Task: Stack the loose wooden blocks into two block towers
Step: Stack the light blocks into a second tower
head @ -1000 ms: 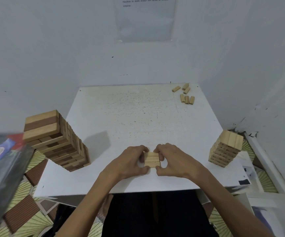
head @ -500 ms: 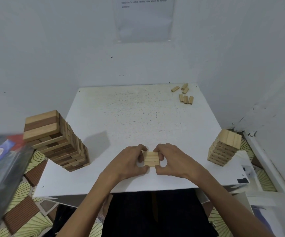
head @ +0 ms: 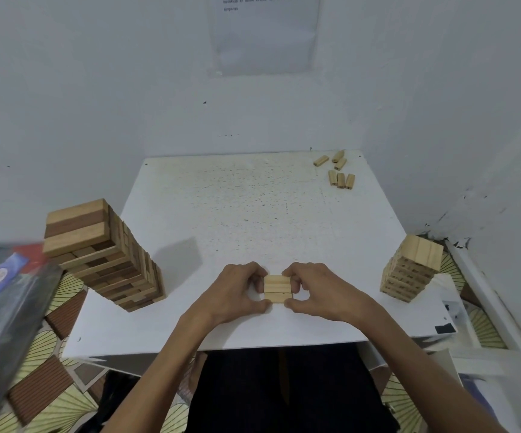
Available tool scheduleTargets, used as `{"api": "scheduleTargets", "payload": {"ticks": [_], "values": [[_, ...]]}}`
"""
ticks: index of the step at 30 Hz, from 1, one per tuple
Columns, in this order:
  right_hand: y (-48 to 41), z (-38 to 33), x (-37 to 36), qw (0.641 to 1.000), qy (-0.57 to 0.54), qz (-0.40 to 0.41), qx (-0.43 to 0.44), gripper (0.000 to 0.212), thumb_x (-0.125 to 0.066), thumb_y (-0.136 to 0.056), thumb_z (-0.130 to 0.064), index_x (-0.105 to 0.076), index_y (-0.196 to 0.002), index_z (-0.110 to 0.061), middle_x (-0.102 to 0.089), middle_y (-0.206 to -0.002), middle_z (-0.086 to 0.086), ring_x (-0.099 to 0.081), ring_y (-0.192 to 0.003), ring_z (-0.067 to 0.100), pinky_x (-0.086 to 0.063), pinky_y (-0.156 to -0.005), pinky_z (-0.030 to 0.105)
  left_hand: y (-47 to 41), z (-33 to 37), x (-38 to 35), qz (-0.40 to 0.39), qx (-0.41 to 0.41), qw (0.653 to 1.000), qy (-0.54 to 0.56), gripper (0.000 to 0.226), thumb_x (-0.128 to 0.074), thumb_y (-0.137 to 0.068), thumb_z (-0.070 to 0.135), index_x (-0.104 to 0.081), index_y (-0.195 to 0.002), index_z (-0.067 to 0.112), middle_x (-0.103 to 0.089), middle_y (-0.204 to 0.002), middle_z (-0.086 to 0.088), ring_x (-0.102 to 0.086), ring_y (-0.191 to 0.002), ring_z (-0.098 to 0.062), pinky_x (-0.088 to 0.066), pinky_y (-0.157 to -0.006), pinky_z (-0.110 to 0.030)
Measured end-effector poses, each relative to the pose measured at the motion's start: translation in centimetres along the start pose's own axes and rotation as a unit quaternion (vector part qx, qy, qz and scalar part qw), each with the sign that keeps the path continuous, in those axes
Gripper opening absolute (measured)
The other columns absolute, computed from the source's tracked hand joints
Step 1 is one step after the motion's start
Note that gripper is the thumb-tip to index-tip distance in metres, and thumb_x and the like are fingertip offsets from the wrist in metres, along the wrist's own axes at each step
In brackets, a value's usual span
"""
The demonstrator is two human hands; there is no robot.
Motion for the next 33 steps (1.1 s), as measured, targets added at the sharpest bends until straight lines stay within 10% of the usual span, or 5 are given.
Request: {"api": "scheduleTargets", "payload": {"ticks": [24,33], "values": [[1.8,-0.8,0.9,0.994,0.021,0.104,0.037,0.050,-0.071,-0.075,-0.048,-0.057,-0.118,-0.027,-0.044,-0.114,-0.019,-0.041,-0.108,0.003,-0.040,-0.087,0.018,0.2,0.3,0.9,0.053,-0.075,0.989,-0.113,0.056,-0.080,-0.062,0.060,-0.065,-0.110,0.035,-0.046,-0.112,0.018,-0.041,-0.106,-0.007,-0.042,-0.090,-0.030],[6.2,-4.5,6.8,0.971,-0.032,0.224,0.077,0.051,-0.080,-0.072,-0.038,-0.058,-0.116,-0.025,-0.041,-0.142,-0.017,-0.037,-0.135,0.007,-0.031,-0.100,0.007,1.1,5.9,4.2,0.061,-0.160,0.982,0.075,0.049,-0.081,-0.068,0.034,-0.066,-0.114,0.026,-0.053,-0.133,0.014,-0.043,-0.132,-0.021,-0.038,-0.108,-0.032]]}}
Point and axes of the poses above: each hand's wrist, its own y-axis away from the middle knuckle, its own x-axis out of the back of the hand, z = x × y, the point moved 9 cm from there along -y, towards the middle knuckle
